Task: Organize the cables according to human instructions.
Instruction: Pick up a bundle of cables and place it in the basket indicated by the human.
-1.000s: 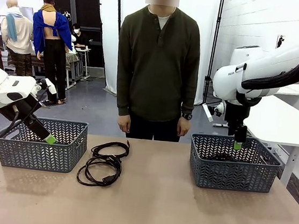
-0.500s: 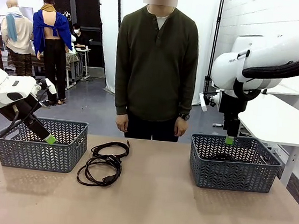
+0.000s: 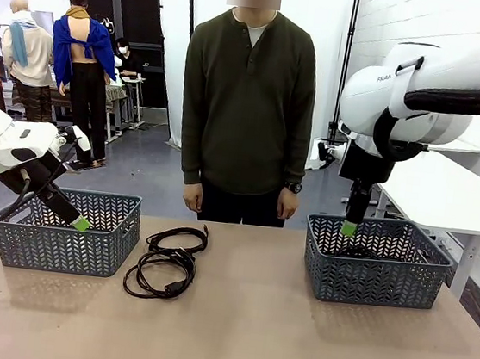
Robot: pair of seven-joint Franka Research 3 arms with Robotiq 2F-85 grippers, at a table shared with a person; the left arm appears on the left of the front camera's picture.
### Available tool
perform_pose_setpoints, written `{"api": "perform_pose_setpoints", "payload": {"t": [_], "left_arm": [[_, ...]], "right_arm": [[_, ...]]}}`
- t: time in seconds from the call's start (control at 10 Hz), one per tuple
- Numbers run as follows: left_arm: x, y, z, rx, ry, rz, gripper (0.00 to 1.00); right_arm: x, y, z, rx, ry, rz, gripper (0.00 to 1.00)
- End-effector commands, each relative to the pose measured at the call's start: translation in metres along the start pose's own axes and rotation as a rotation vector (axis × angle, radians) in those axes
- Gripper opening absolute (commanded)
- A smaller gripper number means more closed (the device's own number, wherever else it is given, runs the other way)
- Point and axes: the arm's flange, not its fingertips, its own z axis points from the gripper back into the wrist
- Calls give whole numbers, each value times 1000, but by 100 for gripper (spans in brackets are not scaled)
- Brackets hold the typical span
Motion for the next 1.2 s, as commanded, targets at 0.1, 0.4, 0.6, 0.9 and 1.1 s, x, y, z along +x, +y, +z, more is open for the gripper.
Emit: {"api": "perform_pose_setpoints", "payload": {"t": [0.1, 0.4, 0.6, 0.9, 1.1], "left_arm": [[-1, 1, 0, -13, -8, 12, 100], [-1, 1, 0, -13, -8, 12, 100], [-1, 1, 0, -13, -8, 12, 100], [-1, 1, 0, -13, -8, 12, 100], [-1, 1, 0, -13, -8, 12, 100]], "right_arm": [[-9, 38, -9, -30, -123, -22, 100], [-11, 53, -13, 9, -172, -22, 100], [-6, 48, -8, -1, -127, -28, 100], [-6, 48, -8, -1, -127, -28, 100], [-6, 48, -8, -1, -127, -28, 100]]}}
